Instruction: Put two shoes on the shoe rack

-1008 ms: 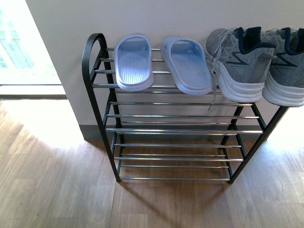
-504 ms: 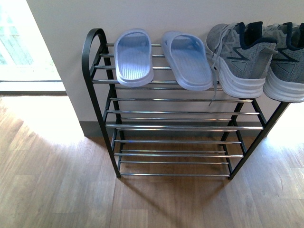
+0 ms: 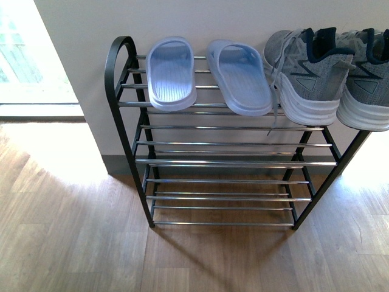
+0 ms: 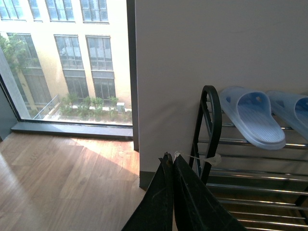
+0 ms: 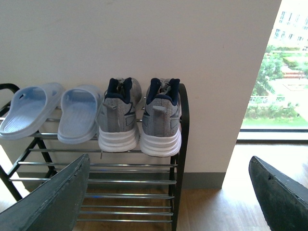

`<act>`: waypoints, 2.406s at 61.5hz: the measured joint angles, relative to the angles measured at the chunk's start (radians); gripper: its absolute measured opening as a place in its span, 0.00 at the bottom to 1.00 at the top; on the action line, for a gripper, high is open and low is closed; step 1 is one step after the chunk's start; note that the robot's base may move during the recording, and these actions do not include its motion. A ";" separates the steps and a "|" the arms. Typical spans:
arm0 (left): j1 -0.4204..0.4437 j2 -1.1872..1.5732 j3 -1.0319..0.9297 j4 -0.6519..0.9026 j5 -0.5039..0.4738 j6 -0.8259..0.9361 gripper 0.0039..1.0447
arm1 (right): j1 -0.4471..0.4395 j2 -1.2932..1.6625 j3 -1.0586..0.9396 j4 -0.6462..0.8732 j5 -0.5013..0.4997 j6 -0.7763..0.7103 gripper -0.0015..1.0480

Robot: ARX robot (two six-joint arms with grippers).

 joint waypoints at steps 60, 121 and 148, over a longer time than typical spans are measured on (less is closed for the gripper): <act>0.002 -0.293 0.000 -0.310 0.000 0.000 0.24 | 0.000 0.000 0.000 0.000 -0.002 0.000 0.91; 0.002 -0.293 0.000 -0.310 0.000 0.002 0.91 | 0.000 0.000 0.000 0.000 -0.002 0.000 0.91; 0.002 -0.293 0.000 -0.310 0.000 0.002 0.91 | 0.000 -0.001 0.000 0.000 -0.002 0.000 0.91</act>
